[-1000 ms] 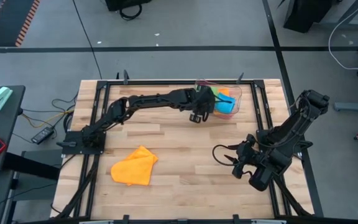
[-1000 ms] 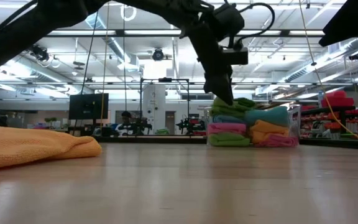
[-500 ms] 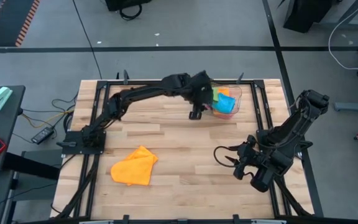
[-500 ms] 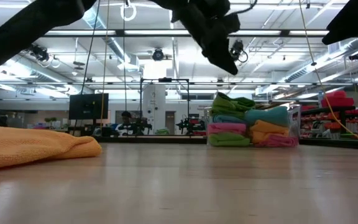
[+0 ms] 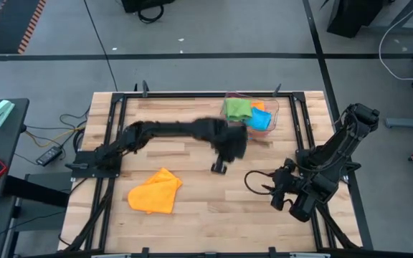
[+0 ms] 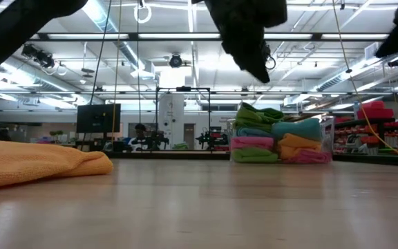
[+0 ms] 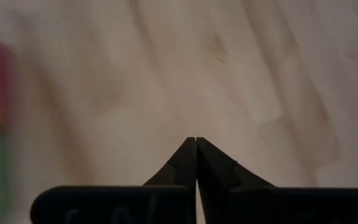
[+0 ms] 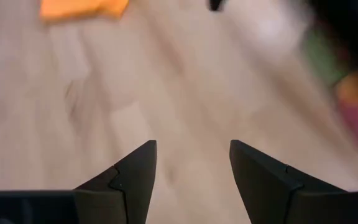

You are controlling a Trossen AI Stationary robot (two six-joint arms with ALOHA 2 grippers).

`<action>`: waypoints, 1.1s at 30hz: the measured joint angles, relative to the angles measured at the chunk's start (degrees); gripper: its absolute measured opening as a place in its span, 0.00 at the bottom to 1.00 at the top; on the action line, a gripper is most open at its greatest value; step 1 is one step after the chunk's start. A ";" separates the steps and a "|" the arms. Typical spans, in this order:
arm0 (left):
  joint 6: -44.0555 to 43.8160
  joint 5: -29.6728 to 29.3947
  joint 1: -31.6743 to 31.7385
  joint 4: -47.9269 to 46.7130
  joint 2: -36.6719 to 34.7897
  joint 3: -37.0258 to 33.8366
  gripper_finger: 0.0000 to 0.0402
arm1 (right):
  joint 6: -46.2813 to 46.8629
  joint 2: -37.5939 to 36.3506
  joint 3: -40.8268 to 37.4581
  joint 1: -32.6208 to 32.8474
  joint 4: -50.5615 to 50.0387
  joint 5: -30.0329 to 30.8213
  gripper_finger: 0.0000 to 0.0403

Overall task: Fold microfiber towels
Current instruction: Fold the yellow towel

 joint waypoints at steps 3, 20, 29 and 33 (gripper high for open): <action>-3.69 -1.24 -3.68 0.40 0.19 -4.56 0.02 | -0.11 0.00 0.09 0.56 1.86 -8.41 0.53; -21.56 -15.28 -22.55 2.43 0.08 -21.69 0.02 | -1.68 0.00 0.12 3.30 7.91 -8.27 0.53; -30.30 -21.58 -29.07 1.10 -5.91 -32.37 0.06 | -2.31 0.00 -0.53 3.30 10.51 -4.09 0.53; -37.08 -21.50 -30.13 0.99 -11.59 -38.57 0.05 | -4.41 0.00 -0.53 2.90 10.79 -3.11 0.53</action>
